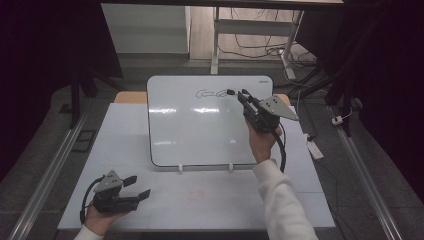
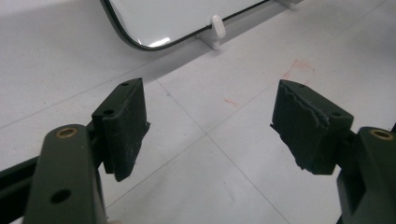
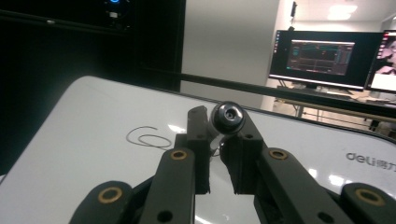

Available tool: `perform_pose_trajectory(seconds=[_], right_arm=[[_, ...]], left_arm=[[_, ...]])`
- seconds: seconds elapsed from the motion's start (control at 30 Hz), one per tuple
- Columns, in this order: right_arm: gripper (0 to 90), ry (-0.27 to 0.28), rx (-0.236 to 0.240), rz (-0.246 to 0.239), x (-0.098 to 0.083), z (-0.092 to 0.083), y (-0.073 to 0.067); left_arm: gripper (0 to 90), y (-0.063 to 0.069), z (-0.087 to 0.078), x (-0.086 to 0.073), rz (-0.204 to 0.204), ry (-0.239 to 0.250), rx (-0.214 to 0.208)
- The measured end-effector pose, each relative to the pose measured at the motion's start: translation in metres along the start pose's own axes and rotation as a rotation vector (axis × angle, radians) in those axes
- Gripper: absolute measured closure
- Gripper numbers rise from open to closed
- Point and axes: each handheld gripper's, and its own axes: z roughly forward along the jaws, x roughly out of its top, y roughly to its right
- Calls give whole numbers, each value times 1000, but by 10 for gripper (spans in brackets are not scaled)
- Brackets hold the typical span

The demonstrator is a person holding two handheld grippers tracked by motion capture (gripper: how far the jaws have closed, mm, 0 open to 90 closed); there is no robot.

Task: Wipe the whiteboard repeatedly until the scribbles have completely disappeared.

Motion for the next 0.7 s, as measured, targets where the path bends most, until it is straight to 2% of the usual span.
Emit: perform_pose_trajectory(seconds=[0.2,0.27,0.33,0.4,0.47,0.5,0.57,0.63,0.7], right_arm=[[800,-13,-19,15,-6,6,5],[800,-15,3,43,-9,10,4],[800,-18,25,47,-10,13,0],[800,-23,38,47,-11,15,-3],[800,-29,34,3,-10,15,-8],[800,-22,14,-6,-9,14,-6],[800,-7,-16,9,-8,10,3],[800,-4,-23,22,-8,9,9],[800,-4,-4,35,-10,10,8]], left_arm=[[275,0,1,1,6,-1,-1],[275,0,1,1,6,1,-1],[275,0,1,1,4,5,0],[275,0,1,1,4,6,0],[274,1,1,2,6,6,1],[274,1,1,2,6,6,1],[274,1,1,1,6,6,1],[273,1,0,2,6,8,2],[273,1,1,2,5,10,2]])
